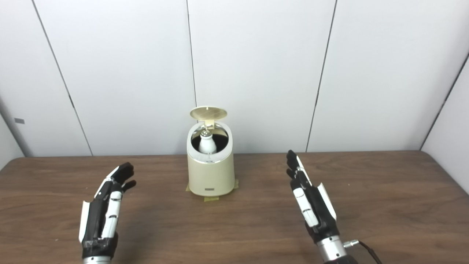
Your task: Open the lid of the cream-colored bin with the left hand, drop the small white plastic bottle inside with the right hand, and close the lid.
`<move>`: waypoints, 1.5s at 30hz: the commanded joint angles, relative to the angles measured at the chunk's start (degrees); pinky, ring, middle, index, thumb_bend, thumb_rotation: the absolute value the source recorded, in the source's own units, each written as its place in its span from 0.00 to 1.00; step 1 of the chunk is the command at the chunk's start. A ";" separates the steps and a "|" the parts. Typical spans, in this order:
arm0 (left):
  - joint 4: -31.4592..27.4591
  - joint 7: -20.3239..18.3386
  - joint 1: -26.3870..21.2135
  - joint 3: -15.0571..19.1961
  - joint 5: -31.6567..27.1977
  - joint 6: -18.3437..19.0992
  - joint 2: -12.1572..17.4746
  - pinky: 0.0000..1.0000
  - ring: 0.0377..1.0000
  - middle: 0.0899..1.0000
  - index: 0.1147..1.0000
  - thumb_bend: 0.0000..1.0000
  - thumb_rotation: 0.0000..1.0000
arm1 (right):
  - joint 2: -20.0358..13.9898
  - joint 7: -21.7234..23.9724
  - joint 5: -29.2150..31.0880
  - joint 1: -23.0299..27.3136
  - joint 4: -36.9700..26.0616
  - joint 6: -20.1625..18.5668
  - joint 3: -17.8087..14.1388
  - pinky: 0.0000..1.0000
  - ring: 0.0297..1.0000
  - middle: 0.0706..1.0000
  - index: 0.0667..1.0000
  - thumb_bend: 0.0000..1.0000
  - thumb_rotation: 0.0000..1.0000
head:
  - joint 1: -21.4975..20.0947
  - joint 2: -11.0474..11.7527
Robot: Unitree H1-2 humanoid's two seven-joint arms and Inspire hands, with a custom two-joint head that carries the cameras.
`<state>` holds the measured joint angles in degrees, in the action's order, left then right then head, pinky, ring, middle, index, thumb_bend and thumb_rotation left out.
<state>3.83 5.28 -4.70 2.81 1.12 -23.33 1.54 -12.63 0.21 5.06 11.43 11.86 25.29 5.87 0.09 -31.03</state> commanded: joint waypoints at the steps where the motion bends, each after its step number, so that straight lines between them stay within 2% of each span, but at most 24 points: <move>1: 2.52 -0.39 3.82 -0.65 1.05 -1.58 -0.32 0.83 0.87 0.85 0.84 0.18 0.81 | 1.06 0.44 -0.88 -1.55 0.48 1.54 -0.95 1.00 1.00 0.99 0.96 0.20 1.00 | 0.02 0.04; 6: 2.44 -0.33 3.89 -0.21 1.73 -2.00 -0.29 0.84 0.87 0.84 0.83 0.20 0.80 | 2.37 0.19 -3.33 -1.40 0.77 1.61 -3.03 0.97 0.98 0.97 0.93 0.24 1.00 | -0.06 0.13; 10: 0.67 0.45 4.11 -0.39 6.11 -1.07 0.54 0.84 0.87 0.84 0.82 0.21 0.83 | 3.16 0.80 -3.65 -1.35 0.59 1.59 -3.66 0.97 0.97 0.96 0.92 0.19 0.86 | -0.11 0.39; 11: -0.82 0.47 4.10 -0.54 8.00 -0.42 1.05 0.85 0.88 0.86 0.85 0.25 0.89 | 3.34 0.59 -4.04 -1.34 0.46 1.58 -3.76 0.96 0.97 0.95 0.92 0.16 0.78 | 0.02 0.45; 13: -3.07 0.55 3.95 -0.60 10.72 0.73 1.65 0.87 0.89 0.88 0.86 0.30 0.93 | 3.65 0.38 -4.46 -1.27 0.47 1.57 -3.95 0.97 0.97 0.95 0.91 0.14 0.73 | 0.20 0.54; 16: -9.47 0.67 2.49 -0.03 15.10 4.53 2.24 0.88 0.90 0.88 0.87 0.39 0.97 | 4.02 0.52 -4.22 -0.92 1.41 1.60 -4.50 0.98 0.97 0.94 0.91 0.19 0.81 | 0.08 0.84; 20: -17.90 -0.71 -1.26 0.74 18.76 11.54 3.23 0.93 0.93 0.87 0.84 0.49 1.00 | 4.12 0.13 -5.44 -0.73 1.69 1.62 -4.72 1.00 0.98 0.95 0.91 0.18 0.83 | -0.08 1.04; 22: -21.10 -1.63 -3.70 0.48 20.87 15.10 3.80 0.93 0.94 0.87 0.83 0.51 1.00 | 4.38 0.08 -5.44 -0.66 1.69 1.63 -4.93 1.00 0.98 0.95 0.91 0.17 0.84 | -0.05 1.04; 24: -24.83 -3.93 -6.86 -0.47 24.81 19.32 5.40 0.99 0.95 0.85 0.82 0.62 1.00 | 4.78 0.34 -4.92 -0.68 1.65 1.61 -5.18 0.99 0.97 0.94 0.91 0.19 0.88 | 0.00 1.08; 25: -27.24 -5.99 -8.67 -1.33 28.96 21.82 6.68 0.99 0.95 0.84 0.82 0.65 1.00 | 4.91 0.57 -4.57 -0.69 1.78 1.59 -5.27 1.00 0.97 0.94 0.91 0.20 0.90 | 0.03 1.14; 26: -29.42 -8.24 -10.34 -2.26 33.00 23.87 7.96 1.00 0.95 0.83 0.82 0.74 1.00 | 5.06 0.63 -4.36 -0.74 1.95 1.54 -5.36 1.00 0.97 0.95 0.91 0.21 0.92 | 0.04 1.19; 27: -30.89 -9.75 -11.42 -2.96 35.74 25.39 8.80 1.00 0.94 0.81 0.80 0.81 1.00 | 5.17 0.67 -4.24 -0.77 2.06 1.51 -5.44 1.00 0.97 0.95 0.91 0.22 0.93 | 0.04 1.19; 30: -33.94 -13.78 -15.15 -5.01 42.34 28.45 10.43 1.00 0.92 0.78 0.77 0.90 1.00 | 5.49 0.57 -4.19 -0.80 2.25 1.36 -5.64 1.00 0.98 0.94 0.91 0.22 0.93 | -0.04 1.15; 33: -36.00 -17.08 -18.90 -6.54 46.86 30.77 10.16 1.00 0.92 0.78 0.77 0.93 1.00 | 5.61 0.21 -4.85 -0.72 2.60 1.39 -5.81 1.00 0.97 0.94 0.91 0.21 0.92 | 0.15 1.19; 36: -37.20 -22.51 -23.84 -7.97 50.97 34.22 9.48 1.00 0.93 0.81 0.79 0.93 1.00 | 5.52 0.05 -5.45 -0.63 3.13 1.48 -5.79 0.99 0.96 0.94 0.91 0.20 0.93 | 0.44 1.25; 40: -35.38 -27.71 -28.92 -9.92 52.93 35.67 9.77 1.00 0.95 0.82 0.79 0.95 1.00 | 5.72 -0.03 -6.28 -0.75 2.89 1.55 -5.44 0.96 0.95 0.93 0.90 0.17 0.93 | 0.00 1.20; 43: -33.48 -30.72 -31.53 -11.79 55.34 36.13 10.05 1.00 0.95 0.81 0.80 0.97 1.00 | 5.96 0.02 -6.60 -0.87 2.50 1.50 -5.31 0.93 0.94 0.93 0.89 0.16 0.88 | 0.28 1.25; 45: -32.12 -32.53 -32.97 -12.60 56.76 37.14 9.67 1.00 0.95 0.82 0.80 0.96 1.00 | 5.84 0.55 -6.37 -0.87 2.49 1.49 -5.13 0.94 0.94 0.93 0.90 0.16 0.88 | 0.30 1.32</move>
<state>-28.58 -26.72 -35.26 -9.94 56.23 12.76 10.92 -8.31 0.62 -0.87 12.15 12.95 25.20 -0.14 0.35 -29.71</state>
